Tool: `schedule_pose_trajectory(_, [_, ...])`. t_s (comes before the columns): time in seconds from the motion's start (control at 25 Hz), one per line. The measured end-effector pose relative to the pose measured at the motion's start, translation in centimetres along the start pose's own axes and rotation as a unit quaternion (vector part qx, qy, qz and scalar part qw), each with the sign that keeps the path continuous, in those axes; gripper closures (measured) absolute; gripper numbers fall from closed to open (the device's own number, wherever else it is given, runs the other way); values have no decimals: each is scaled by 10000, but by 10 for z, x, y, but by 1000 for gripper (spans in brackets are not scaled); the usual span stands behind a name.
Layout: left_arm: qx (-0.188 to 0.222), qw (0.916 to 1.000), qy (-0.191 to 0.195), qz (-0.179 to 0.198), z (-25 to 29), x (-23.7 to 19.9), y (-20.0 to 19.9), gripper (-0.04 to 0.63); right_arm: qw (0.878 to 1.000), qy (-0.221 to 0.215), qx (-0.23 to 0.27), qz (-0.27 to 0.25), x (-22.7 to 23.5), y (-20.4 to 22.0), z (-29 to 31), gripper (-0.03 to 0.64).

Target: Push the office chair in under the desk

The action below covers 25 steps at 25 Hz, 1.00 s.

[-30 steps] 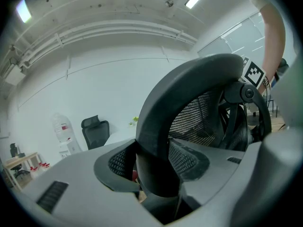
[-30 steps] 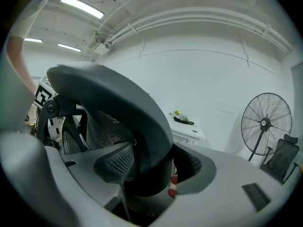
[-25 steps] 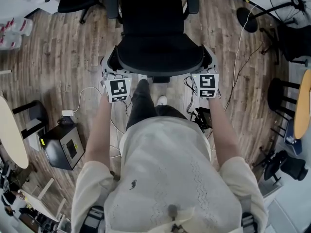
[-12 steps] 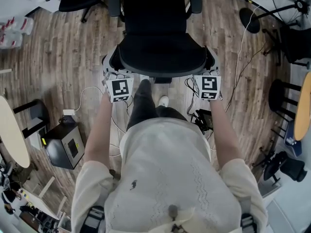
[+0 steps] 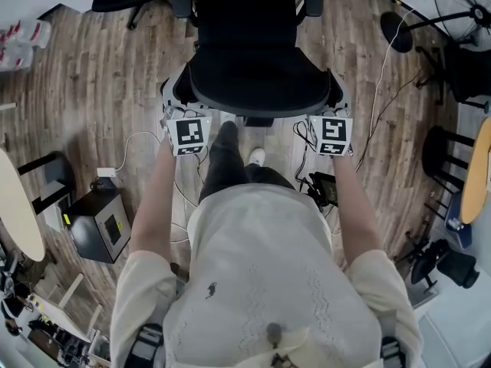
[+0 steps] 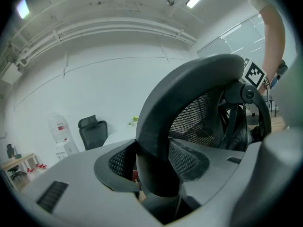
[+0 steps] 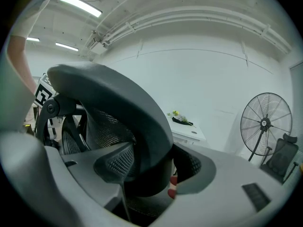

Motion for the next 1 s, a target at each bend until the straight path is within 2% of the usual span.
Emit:
schedule_pose_trajectory(0.52, [-11, 10000, 70, 25, 24, -23, 6, 362, 10000, 41, -38, 18, -4, -6, 29, 348])
schedule_pose_trajectory(1.0, [4, 10000, 73, 42, 48, -27, 7, 362, 10000, 44, -40, 24, 9, -5, 50, 348])
Point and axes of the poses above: the fingertips, and each gripper's own axes: z forward along the fingers, x to its right, y out of its underside, the point moved 3 cm from there along -z, backward along the fingers, and after that the axes turned 2 degrees about -z, right-handed, at the moved point
